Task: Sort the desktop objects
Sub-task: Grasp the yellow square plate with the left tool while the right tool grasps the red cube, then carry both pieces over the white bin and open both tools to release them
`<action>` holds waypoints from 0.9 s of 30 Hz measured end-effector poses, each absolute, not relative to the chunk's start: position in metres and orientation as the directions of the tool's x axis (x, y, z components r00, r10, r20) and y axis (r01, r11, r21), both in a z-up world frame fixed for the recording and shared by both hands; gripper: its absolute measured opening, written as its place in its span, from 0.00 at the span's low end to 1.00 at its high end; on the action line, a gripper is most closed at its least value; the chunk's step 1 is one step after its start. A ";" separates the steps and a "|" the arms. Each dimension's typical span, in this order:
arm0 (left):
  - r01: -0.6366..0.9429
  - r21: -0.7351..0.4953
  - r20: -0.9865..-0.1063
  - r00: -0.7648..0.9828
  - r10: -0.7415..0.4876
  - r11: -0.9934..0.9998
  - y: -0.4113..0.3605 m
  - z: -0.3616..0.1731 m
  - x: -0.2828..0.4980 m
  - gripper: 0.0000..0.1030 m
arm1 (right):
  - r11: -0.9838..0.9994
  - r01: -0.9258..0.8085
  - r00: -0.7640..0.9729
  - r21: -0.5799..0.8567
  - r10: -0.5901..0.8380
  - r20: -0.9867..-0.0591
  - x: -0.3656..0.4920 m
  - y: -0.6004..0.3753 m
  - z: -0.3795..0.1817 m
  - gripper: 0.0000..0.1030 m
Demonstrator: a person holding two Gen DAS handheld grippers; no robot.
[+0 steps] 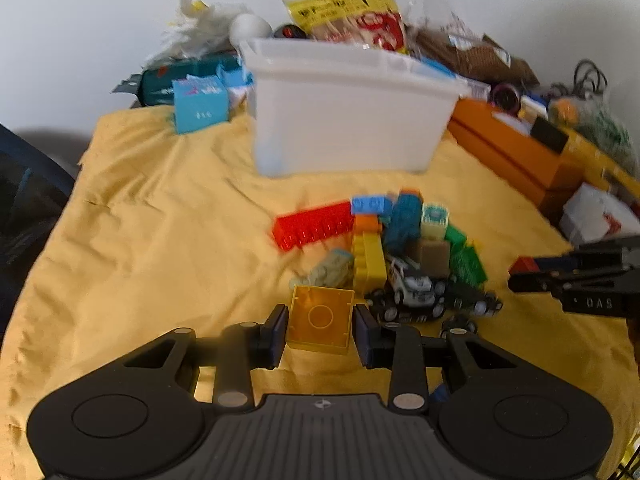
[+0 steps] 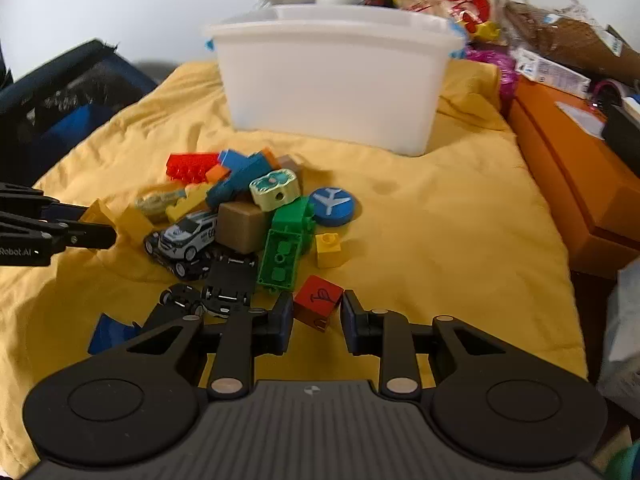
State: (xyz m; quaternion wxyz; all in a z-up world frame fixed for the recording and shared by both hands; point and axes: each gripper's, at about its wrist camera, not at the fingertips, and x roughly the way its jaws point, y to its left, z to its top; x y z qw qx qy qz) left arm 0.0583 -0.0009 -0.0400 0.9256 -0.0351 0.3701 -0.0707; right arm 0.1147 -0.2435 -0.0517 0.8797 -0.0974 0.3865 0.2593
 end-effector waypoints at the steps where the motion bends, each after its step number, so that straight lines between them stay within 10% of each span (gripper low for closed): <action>1: 0.101 -0.123 -0.673 0.722 -0.158 0.987 0.000 -0.036 0.058 0.37 | 0.851 -0.525 0.571 0.036 0.383 -0.726 0.113 -0.246 -0.049 0.28; 27: 0.104 -0.153 -0.556 0.813 -0.172 0.983 0.002 0.124 0.179 0.37 | 0.854 -0.502 0.702 0.141 0.497 -0.510 0.200 -0.236 0.115 0.28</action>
